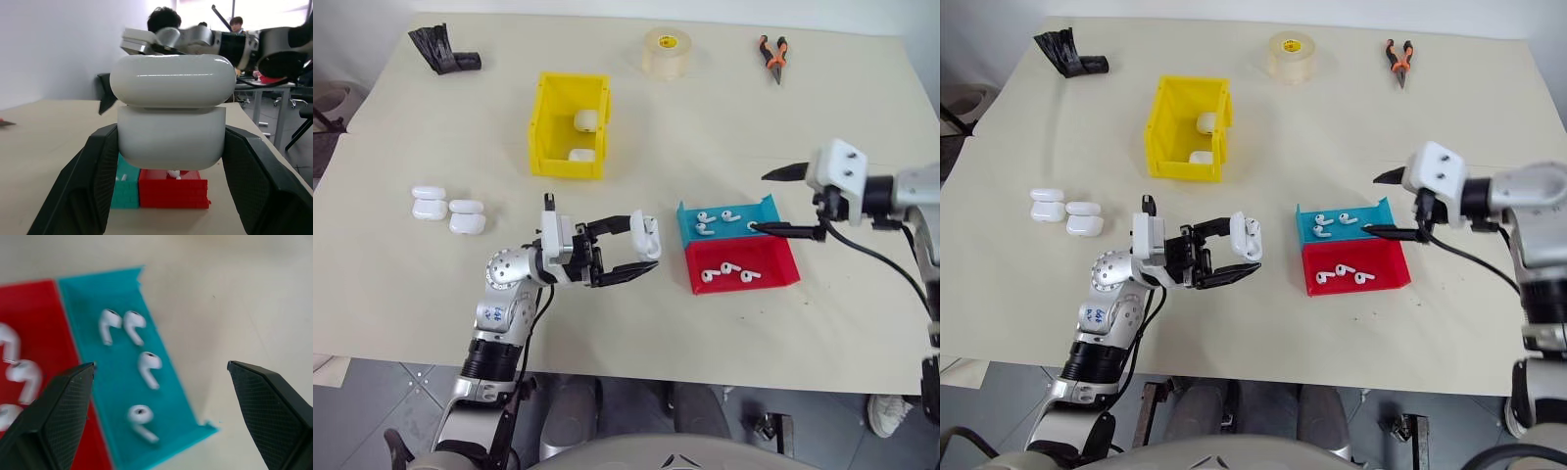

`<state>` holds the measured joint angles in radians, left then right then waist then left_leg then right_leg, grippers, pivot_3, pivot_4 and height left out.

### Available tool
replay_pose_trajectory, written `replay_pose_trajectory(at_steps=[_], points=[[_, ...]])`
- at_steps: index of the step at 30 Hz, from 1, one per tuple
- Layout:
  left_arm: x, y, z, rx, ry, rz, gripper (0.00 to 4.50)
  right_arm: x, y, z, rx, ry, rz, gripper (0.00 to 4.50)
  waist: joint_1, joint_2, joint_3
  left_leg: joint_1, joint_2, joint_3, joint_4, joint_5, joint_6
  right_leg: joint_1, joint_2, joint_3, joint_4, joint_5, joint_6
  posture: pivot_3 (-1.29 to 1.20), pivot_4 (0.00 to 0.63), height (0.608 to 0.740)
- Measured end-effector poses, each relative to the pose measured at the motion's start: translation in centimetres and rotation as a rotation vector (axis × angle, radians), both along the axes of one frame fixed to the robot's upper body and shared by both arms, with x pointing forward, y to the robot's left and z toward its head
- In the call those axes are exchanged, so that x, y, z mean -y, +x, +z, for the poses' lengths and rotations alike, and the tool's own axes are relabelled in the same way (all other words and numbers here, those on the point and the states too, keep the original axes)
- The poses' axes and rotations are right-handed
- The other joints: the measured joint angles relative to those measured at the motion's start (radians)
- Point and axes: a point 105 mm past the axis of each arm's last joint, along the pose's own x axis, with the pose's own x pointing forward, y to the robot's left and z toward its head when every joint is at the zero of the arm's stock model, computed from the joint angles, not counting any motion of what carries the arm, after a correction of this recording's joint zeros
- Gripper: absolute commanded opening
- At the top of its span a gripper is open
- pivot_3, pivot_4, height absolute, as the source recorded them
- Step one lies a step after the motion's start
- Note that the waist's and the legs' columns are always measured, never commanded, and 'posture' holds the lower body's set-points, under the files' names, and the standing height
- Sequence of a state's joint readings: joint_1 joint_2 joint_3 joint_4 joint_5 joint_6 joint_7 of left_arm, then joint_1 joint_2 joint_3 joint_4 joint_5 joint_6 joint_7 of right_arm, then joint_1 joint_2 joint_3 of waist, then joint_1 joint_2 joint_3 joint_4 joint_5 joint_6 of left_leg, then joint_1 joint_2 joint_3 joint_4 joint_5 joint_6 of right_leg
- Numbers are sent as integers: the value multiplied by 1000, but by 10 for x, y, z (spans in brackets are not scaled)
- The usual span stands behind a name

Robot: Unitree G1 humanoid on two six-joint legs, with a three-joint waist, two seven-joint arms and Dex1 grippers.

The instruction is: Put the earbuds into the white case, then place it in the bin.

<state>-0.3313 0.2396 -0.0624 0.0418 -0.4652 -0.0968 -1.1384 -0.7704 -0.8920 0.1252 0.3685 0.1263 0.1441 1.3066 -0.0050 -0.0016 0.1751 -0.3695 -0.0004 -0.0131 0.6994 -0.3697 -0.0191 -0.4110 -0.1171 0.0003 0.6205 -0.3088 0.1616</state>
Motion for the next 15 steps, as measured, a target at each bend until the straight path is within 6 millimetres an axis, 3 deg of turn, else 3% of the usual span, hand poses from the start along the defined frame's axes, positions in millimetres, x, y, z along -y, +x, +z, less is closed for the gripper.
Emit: replay_pose_trajectory(at_steps=[3,6,11,15], points=[[1,0,0,0,-11,13,2777,-7,17,5,-17,-97,-17,4479,1,0,0,0,0,0,0,0,0,0,0,-1,0,0,0,0,150,740],[0,1,0,1,-19,30,2777,-18,25,-4,-72,-179,12,4479,0,0,0,-1,0,0,0,0,0,0,0,-1,0,0,0,0,150,740],[-1,2,0,-3,-34,57,2777,-26,24,-26,-148,-316,113,4479,-1,0,0,-1,-1,0,0,0,0,0,-1,-1,-1,0,0,0,150,740],[-2,2,-2,-8,-39,72,2777,-28,25,-28,-167,-357,136,4479,-7,0,0,-1,0,-1,0,0,-1,-1,-1,-2,0,0,0,0,150,740]])
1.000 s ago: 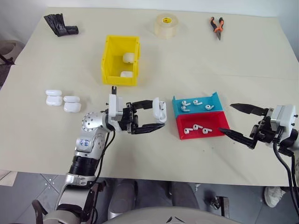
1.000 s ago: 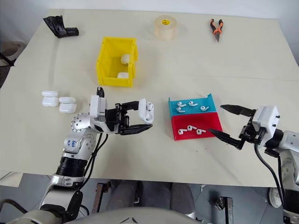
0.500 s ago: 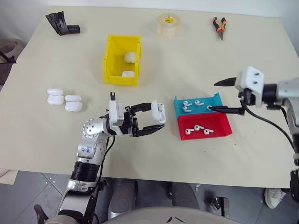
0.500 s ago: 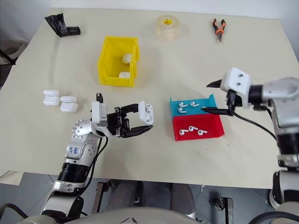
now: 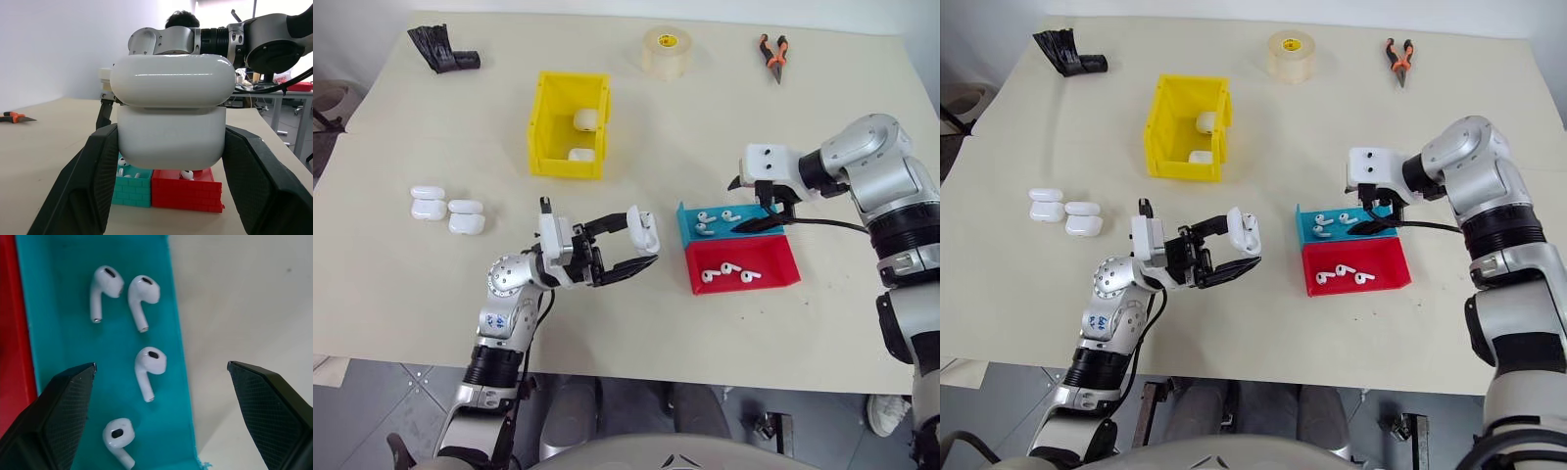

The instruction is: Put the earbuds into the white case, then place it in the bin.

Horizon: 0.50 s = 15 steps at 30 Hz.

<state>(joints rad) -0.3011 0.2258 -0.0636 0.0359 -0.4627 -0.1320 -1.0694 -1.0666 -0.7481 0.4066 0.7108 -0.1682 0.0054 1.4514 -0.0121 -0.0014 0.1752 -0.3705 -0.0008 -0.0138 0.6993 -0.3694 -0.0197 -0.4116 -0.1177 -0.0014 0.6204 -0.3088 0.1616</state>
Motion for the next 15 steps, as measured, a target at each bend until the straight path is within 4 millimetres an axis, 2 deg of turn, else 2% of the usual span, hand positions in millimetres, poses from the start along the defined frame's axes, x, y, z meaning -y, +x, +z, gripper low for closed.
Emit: replay_pose_trajectory(at_steps=[1,9,15], points=[[0,0,0,2,-1,1,2777,-1,1,0,5,-10,8,4479,-2,0,0,0,0,0,0,0,0,0,0,0,0,0,0,0,150,740],[3,-2,4,16,-14,4,2777,-5,4,-10,-9,-43,43,1857,-19,0,0,0,0,-1,0,0,-1,0,0,-1,0,0,0,0,150,740],[4,-3,4,17,-13,1,2777,-6,5,-10,-3,-57,56,1857,-19,0,0,1,1,-1,0,1,-1,0,0,-1,1,0,0,0,150,740]])
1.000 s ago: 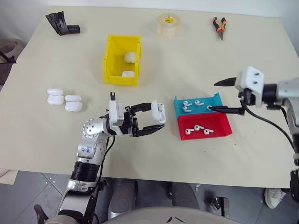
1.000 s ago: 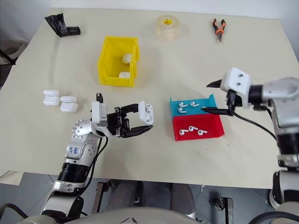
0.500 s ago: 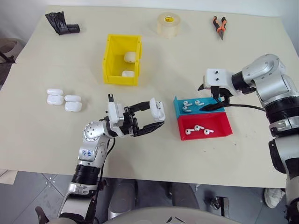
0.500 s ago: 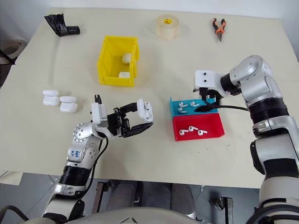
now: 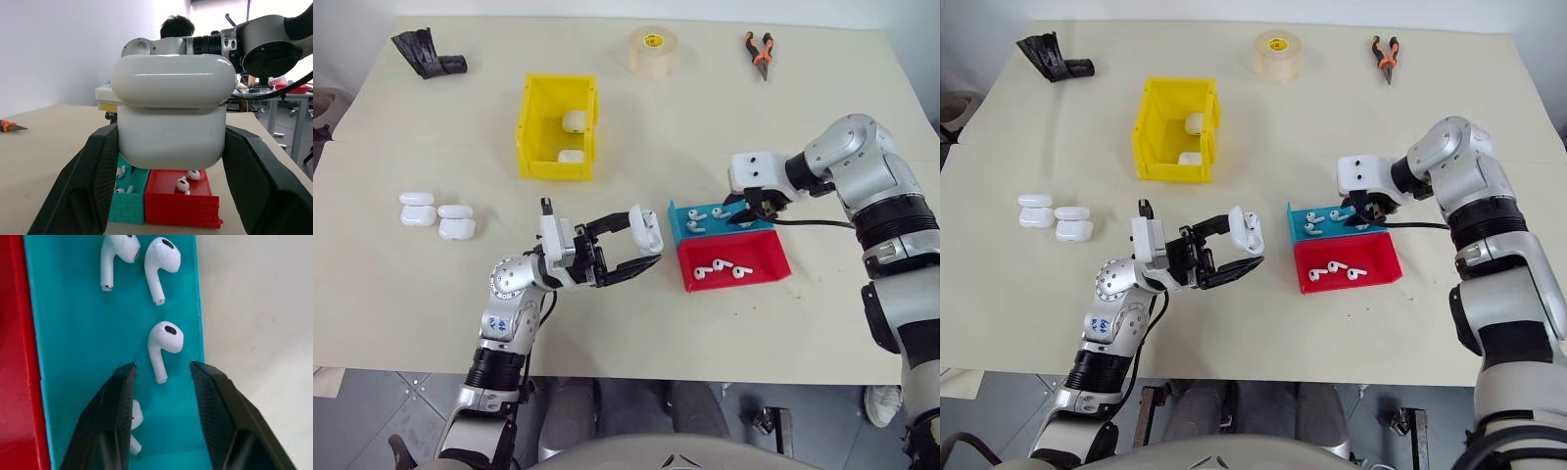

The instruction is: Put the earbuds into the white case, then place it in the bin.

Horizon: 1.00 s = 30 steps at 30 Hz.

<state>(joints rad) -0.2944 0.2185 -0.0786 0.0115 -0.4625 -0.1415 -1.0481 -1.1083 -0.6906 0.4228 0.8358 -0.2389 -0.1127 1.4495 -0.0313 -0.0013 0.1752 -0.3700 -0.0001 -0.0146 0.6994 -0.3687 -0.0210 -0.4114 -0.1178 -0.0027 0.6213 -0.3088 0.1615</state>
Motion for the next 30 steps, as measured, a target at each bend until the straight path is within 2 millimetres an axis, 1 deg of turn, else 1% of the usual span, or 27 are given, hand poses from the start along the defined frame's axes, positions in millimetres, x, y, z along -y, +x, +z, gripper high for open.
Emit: replay_pose_trajectory(at_steps=[5,15,17,20,21,30], points=[[0,0,0,1,0,0,2777,-8,1,0,8,-3,31,1857,0,0,0,0,0,0,0,0,0,0,0,0,0,0,0,0,150,740],[0,1,0,-1,-3,7,2777,-12,3,-1,8,-4,46,1857,0,0,0,0,0,0,0,0,0,0,0,0,0,0,0,0,150,740],[0,1,0,-1,-3,8,2777,-12,3,-1,7,-3,47,1501,0,0,0,0,0,0,0,0,0,0,0,0,0,0,0,0,150,740],[0,1,0,-1,-4,10,2777,-15,2,-2,5,1,60,684,-2,0,0,1,0,0,0,0,0,0,0,0,0,0,0,0,150,740],[0,1,1,-1,-4,10,2777,-16,2,-2,6,0,63,543,-2,0,0,1,0,0,0,0,0,1,0,0,0,0,0,0,150,740],[-1,1,1,0,-3,12,2777,-18,3,-2,9,8,67,543,-3,0,0,1,0,-1,0,0,0,1,0,0,0,0,0,0,150,740]])
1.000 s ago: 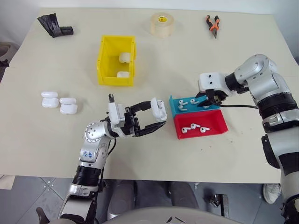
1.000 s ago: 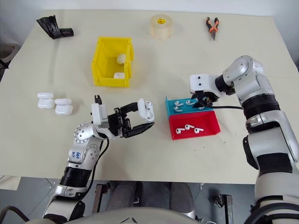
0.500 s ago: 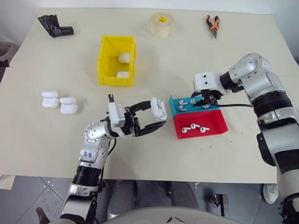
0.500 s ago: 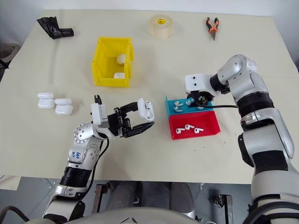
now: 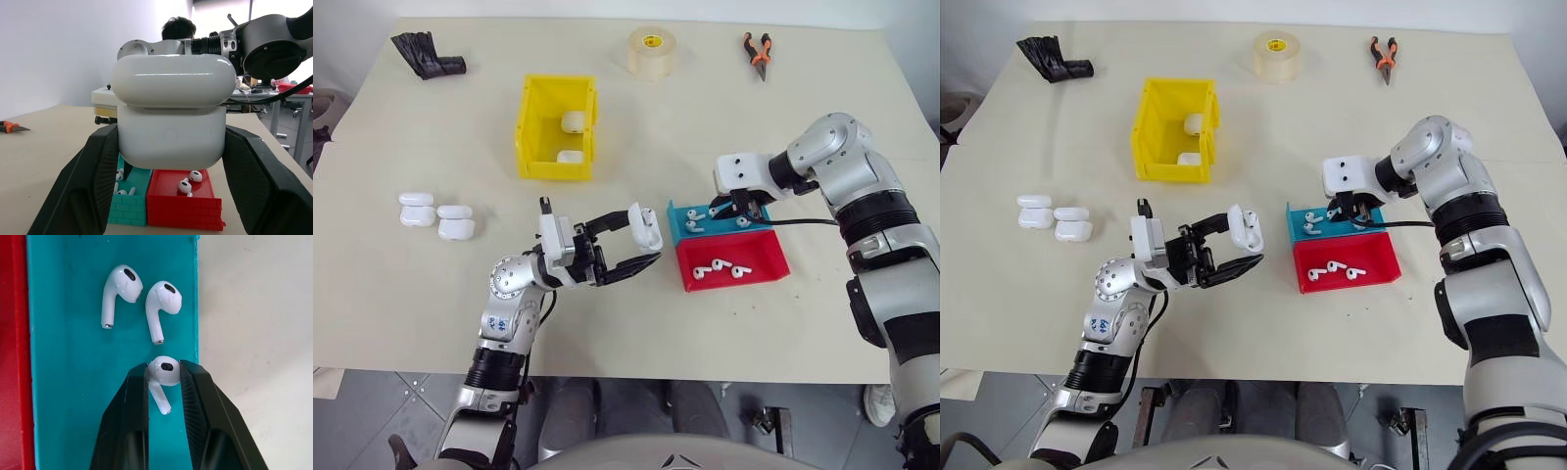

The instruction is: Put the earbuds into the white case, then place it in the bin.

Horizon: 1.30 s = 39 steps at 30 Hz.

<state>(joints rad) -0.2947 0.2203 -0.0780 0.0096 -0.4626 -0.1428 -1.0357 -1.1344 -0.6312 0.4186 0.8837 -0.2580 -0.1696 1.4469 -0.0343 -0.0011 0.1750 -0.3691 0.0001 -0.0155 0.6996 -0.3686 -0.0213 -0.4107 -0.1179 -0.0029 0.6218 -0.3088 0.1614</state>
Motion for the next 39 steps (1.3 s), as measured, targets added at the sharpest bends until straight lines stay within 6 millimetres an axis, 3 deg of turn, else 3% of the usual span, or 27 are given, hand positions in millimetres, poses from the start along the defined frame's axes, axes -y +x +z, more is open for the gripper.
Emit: replay_pose_trajectory(at_steps=[5,9,12,17,20,28,33,39], points=[[0,0,0,1,1,1,2777,-1,2,7,7,82,-49,543,1,0,0,-1,0,-1,0,0,0,-1,0,0,0,0,0,0,150,740],[-2,1,2,8,3,5,2777,3,-1,43,46,276,-106,543,6,1,1,-2,0,-2,-1,0,0,-1,0,-1,0,0,0,0,150,740],[-5,3,5,18,5,11,2777,3,-17,60,26,464,-105,543,10,1,1,-2,-1,-2,0,0,0,1,-2,-6,-2,0,0,0,150,740],[-1,6,14,32,-19,-17,2777,-10,-51,51,-162,790,-141,543,14,1,1,-2,-1,-3,0,0,0,1,-4,-8,-1,0,0,0,150,740],[2,6,11,12,-17,-46,2777,-25,-71,65,-229,1044,-126,543,8,1,1,-2,-1,-3,0,0,0,0,-4,-8,0,0,0,0,150,740],[5,6,16,21,-23,-86,2777,-45,-109,96,-476,1444,-122,543,10,1,1,-2,-2,-6,0,0,0,0,-4,-8,0,0,0,0,150,740],[7,6,17,17,-29,-100,2777,-59,-127,84,-577,1479,-145,543,12,1,1,-2,-2,-4,0,0,1,1,-4,-8,0,0,0,0,150,740],[12,5,21,23,-45,-115,2777,-71,-134,70,-617,1471,-187,543,11,1,1,-2,-2,-4,0,0,1,1,-4,-8,0,0,0,0,150,740]])
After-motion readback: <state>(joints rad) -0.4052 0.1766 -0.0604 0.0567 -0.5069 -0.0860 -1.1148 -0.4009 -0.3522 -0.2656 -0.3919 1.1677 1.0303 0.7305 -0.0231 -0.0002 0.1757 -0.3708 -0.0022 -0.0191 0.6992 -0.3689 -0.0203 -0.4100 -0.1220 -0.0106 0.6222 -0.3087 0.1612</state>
